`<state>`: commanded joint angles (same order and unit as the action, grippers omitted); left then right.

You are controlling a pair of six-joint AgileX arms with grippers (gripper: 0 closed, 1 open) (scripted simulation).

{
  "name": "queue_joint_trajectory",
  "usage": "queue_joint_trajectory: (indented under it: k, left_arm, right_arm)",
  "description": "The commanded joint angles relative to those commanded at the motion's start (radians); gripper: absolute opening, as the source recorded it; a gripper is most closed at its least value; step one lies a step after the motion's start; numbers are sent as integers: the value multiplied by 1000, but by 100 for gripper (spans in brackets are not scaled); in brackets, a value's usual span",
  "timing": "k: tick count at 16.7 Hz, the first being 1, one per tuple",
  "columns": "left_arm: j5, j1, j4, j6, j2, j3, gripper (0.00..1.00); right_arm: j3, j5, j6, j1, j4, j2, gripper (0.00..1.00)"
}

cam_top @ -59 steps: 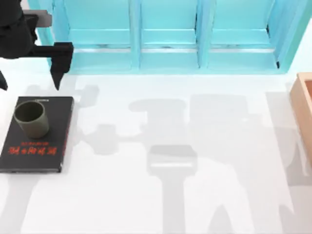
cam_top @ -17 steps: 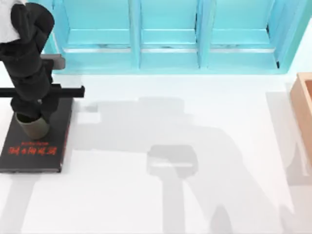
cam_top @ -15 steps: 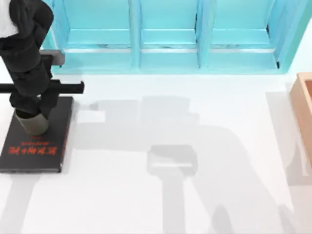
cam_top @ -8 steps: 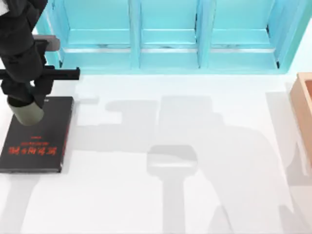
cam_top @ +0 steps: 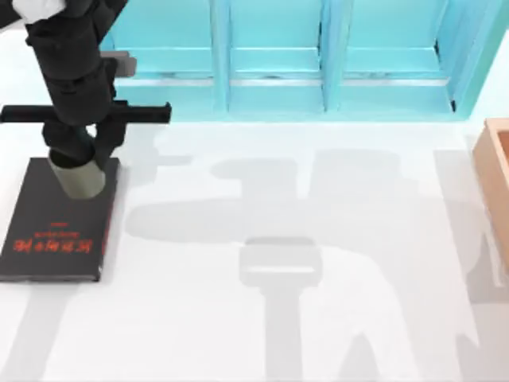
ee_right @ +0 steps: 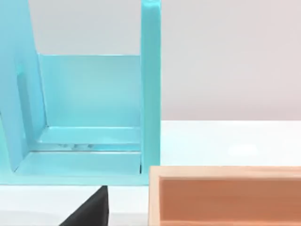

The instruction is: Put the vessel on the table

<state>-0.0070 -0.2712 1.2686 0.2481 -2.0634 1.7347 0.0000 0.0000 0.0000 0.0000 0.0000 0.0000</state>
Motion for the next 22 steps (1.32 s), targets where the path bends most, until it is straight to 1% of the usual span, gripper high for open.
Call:
queue_joint_trajectory:
  k: [6,8,10,15,22]
  left_arm:
    - [0,-316,171,310,-148,351,0]
    - [-1,-383,207,376,-176,416,0]
    - [-1,-407,221,400,-187,440,0]
    - [0,-401,202,398,-181,422,0]
    - [-1,-389,-13,385,-156,172,0]
  right_arm:
    - [0,0,0,0,0,0,100]
    - [0,0,0,0,0,0,100]
    - [0,0,0,0,0,0,100]
    - [0,0,0,0,0,0,100]
    - [0,0,0,0,0,0,100]
